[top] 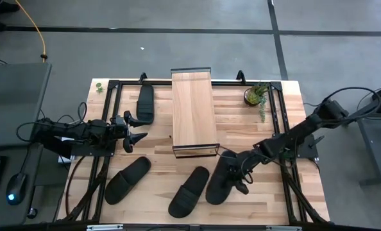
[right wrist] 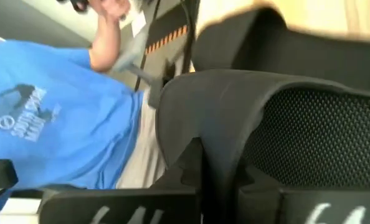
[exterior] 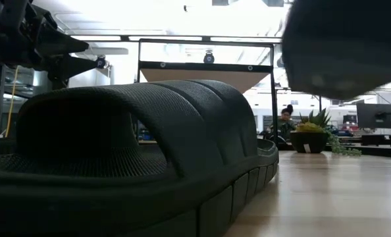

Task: Pick and place slides into the shelf
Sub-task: Put the bottom right slipper on the shelf

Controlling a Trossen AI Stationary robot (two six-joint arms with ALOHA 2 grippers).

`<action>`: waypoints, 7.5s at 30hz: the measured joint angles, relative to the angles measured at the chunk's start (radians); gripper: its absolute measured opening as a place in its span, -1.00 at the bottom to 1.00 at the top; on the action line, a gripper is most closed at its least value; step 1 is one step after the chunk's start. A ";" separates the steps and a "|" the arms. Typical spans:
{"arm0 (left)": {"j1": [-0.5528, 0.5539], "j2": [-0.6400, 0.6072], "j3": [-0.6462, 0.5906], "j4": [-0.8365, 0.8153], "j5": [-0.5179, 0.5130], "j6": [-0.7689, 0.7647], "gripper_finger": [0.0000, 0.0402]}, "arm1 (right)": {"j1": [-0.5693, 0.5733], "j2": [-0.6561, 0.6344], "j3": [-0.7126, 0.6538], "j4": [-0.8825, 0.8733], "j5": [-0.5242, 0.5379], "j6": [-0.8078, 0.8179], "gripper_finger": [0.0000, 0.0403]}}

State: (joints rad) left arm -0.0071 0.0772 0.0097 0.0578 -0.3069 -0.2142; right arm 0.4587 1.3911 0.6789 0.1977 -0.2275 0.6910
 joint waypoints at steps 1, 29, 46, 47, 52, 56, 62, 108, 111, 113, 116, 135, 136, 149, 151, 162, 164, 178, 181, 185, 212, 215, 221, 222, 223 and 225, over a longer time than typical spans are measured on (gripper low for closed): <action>0.000 0.000 0.000 0.000 0.000 0.000 0.30 | 0.000 -0.003 0.018 -0.011 0.012 -0.009 -1.00; 0.000 0.048 0.000 0.262 0.032 0.051 0.30 | -0.339 -0.005 0.393 -0.268 0.213 -0.531 -1.00; 0.000 0.310 0.251 0.261 -0.060 -0.142 0.30 | -0.452 -0.005 0.393 -0.238 0.336 -0.745 -1.00; 0.000 0.347 0.279 0.261 -0.060 -0.134 0.30 | -0.452 -0.005 0.393 -0.237 0.326 -0.752 -1.00; 0.001 0.575 0.395 0.267 -0.065 -0.120 0.30 | -0.452 -0.005 0.388 -0.231 0.328 -0.779 -1.00; 0.001 0.759 0.472 0.290 -0.092 -0.106 0.30 | -0.452 -0.005 0.388 -0.231 0.329 -0.809 -1.00; 0.001 0.972 0.575 0.291 -0.070 -0.107 0.30 | -0.452 -0.005 0.388 -0.231 0.329 -0.805 -1.00; 0.001 1.086 0.620 0.360 -0.068 -0.080 0.03 | -0.430 0.053 0.386 -0.031 0.277 -0.828 -1.00; 0.001 1.086 0.620 0.360 -0.068 -0.074 -0.17 | -0.430 0.053 0.386 -0.032 0.280 -0.830 -1.00; 0.001 1.086 0.620 0.359 -0.072 -0.061 -0.31 | -0.430 0.053 0.386 -0.033 0.281 -0.829 -1.00; 0.001 1.086 0.620 0.356 -0.080 -0.051 -0.52 | -0.430 0.053 0.386 -0.035 0.282 -0.831 -1.00; 0.002 1.084 0.619 0.332 -0.079 -0.028 -0.79 | -0.431 0.051 0.386 -0.099 0.297 -0.876 -0.61; 0.002 1.084 0.619 0.332 -0.079 -0.028 -0.81 | -0.431 0.051 0.386 -0.101 0.300 -0.882 -0.56; 0.002 1.035 0.619 0.218 -0.071 -0.089 -0.81 | -0.409 0.043 0.386 -0.163 0.498 -1.032 -0.18; 0.002 1.009 0.619 0.181 -0.071 -0.105 -0.83 | -0.400 0.037 0.386 -0.170 0.544 -1.043 -0.18; 0.000 0.857 0.619 -0.001 -0.042 -0.158 -0.80 | -0.346 -0.002 0.386 -0.225 0.734 -1.183 -0.18; 0.000 0.836 0.619 -0.027 -0.029 -0.168 -0.79 | -0.332 -0.007 0.386 -0.228 0.784 -1.230 -0.18; 0.150 0.763 0.692 -0.136 0.324 -0.456 -0.78 | -0.200 -0.012 0.386 -0.229 1.060 -1.599 -0.16; 0.203 0.763 0.723 -0.137 0.440 -0.525 -0.78 | -0.169 -0.012 0.386 -0.195 1.145 -1.708 -0.08; 0.238 0.764 0.751 -0.131 0.522 -0.560 -0.78 | -0.139 -0.012 0.386 -0.117 1.220 -1.827 0.04; 0.236 0.769 0.758 -0.201 0.704 -0.663 -0.78 | -0.100 -0.011 0.386 -0.069 1.222 -1.953 -0.24; 0.236 0.769 0.758 -0.206 0.709 -0.630 -0.78 | -0.088 -0.011 0.386 -0.069 1.221 -1.952 -0.46; 0.236 0.769 0.758 -0.225 0.711 -0.507 -0.78 | -0.069 -0.011 0.386 -0.068 1.222 -1.947 -0.76; 0.236 0.769 0.758 -0.228 0.710 -0.485 -0.78 | -0.069 -0.011 0.386 -0.068 1.222 -1.941 -0.78; 0.236 0.769 0.758 -0.230 0.704 -0.465 -0.78 | -0.069 -0.011 0.386 -0.068 1.222 -1.932 -0.80; 0.236 0.769 0.758 -0.232 0.697 -0.423 -0.76 | -0.069 -0.011 0.386 -0.068 1.228 -1.919 -0.80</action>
State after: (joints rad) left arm 0.2291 0.8462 0.7677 -0.1741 0.3896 -0.6375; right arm 0.3894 1.3805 1.0645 0.1299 1.0009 -1.2284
